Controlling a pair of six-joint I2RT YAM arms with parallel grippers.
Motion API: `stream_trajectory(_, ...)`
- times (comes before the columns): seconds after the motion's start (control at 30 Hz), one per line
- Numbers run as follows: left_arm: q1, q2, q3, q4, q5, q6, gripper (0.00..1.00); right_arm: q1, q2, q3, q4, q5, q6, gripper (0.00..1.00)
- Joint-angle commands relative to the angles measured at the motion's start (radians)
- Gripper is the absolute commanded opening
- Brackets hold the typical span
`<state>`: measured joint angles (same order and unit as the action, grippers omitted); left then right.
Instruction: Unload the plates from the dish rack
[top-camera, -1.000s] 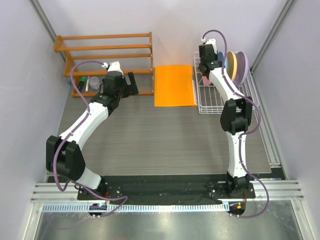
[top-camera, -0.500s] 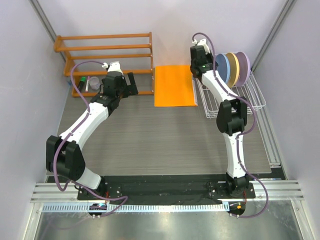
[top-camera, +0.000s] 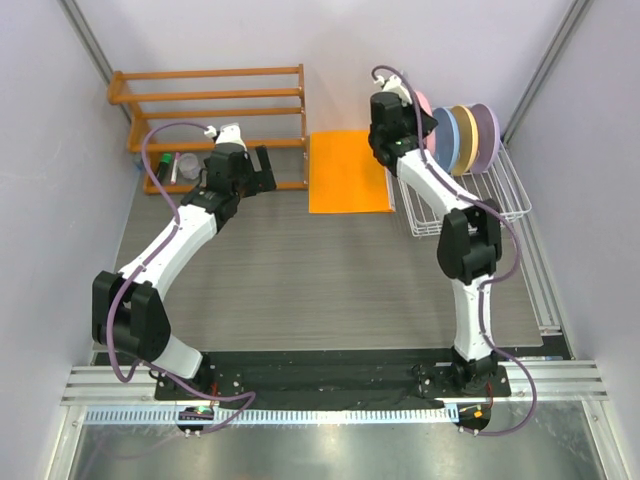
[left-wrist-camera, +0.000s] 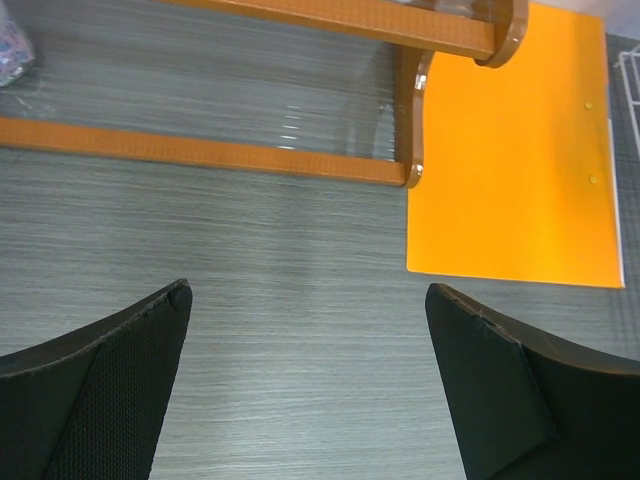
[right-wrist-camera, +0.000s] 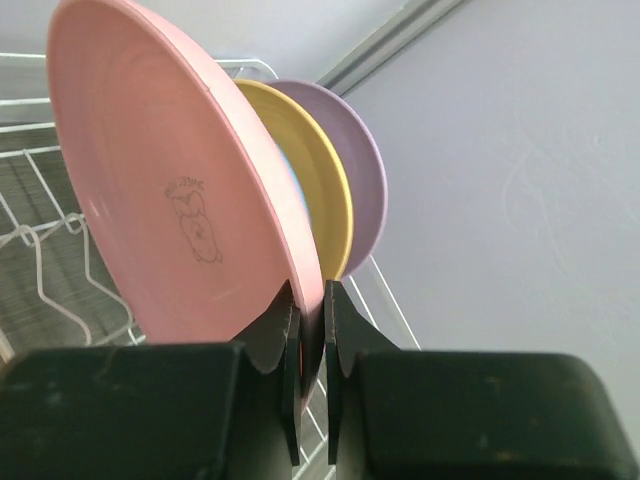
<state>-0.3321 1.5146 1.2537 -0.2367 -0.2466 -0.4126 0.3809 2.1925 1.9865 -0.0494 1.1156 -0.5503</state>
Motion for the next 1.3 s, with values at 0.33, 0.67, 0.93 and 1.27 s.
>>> stream_trajectory(0.33,-0.002,-0.005,-0.058,0.172,0.319,-0.103,0.99,0.042,-0.637,-0.314,-0.362,-0.555,0.686,0.01)
stream_trajectory(0.67,-0.012,-0.097,-0.259,0.476,0.467,-0.256,0.99,0.090,-0.711,-0.538,-0.307,-0.996,0.877,0.01)
stream_trajectory(0.93,-0.016,-0.166,-0.424,0.651,0.500,-0.334,1.00,0.101,-0.697,-0.670,-0.167,-1.223,0.958,0.01)
stream_trajectory(1.27,-0.019,-0.159,-0.494,0.679,0.463,-0.325,0.53,0.104,-0.691,-0.733,-0.063,-1.361,1.049,0.01)
